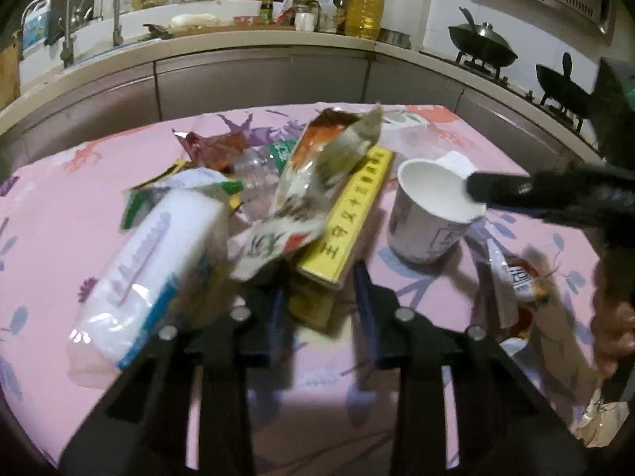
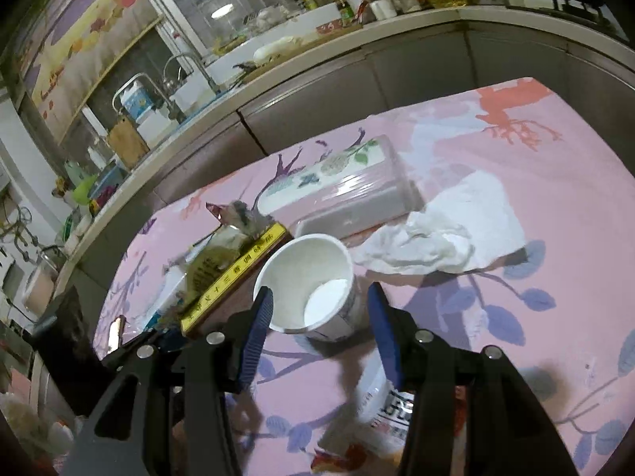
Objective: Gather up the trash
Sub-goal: 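Grasp the yellow box with the left tool while the right tool grasps the white cup, then carry both items to the bin and open both tools to drop them, then move both open tools back over the table, then grasp the orange snack bag with the left tool while the right tool pinches the tissue, then carry the snack bag and tissue to the bin and release both, then return both open tools to the table and hover over the remaining trash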
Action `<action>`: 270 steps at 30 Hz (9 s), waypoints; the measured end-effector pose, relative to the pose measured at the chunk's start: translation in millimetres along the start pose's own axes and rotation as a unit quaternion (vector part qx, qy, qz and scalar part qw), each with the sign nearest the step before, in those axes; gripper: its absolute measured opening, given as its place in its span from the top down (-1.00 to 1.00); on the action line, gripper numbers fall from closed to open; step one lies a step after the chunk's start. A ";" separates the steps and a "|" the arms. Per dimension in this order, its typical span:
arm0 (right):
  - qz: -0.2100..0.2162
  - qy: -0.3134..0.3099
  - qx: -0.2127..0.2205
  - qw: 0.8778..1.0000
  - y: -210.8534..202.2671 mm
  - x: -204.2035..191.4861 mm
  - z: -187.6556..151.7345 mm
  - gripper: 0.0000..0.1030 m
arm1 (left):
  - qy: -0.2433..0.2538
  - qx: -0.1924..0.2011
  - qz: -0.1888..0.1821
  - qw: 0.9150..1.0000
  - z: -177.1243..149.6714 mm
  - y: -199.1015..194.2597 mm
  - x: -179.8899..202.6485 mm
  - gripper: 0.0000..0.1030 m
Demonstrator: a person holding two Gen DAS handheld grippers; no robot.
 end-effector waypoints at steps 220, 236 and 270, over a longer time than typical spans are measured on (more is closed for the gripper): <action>-0.038 0.186 0.159 0.969 -173.0 218.6 -33.8 -0.31 | 0.131 -0.069 -0.198 0.969 36.9 15.3 225.0 0.06; 0.013 0.081 0.044 0.996 -91.0 61.4 -68.5 -0.31 | -0.004 -0.043 0.015 0.999 -31.3 -50.8 28.4 0.06; -0.016 -0.019 0.055 0.998 -93.9 -37.2 -116.0 -0.31 | -0.062 -0.012 0.117 0.991 -50.1 -93.1 19.6 -0.23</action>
Point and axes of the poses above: each gripper's, at about its wrist camera, not at the fingertips, and y roughly the way its jaws point, x to its right, z to its top, the point moved 2 cm from there along y, roughly the way its jaws point
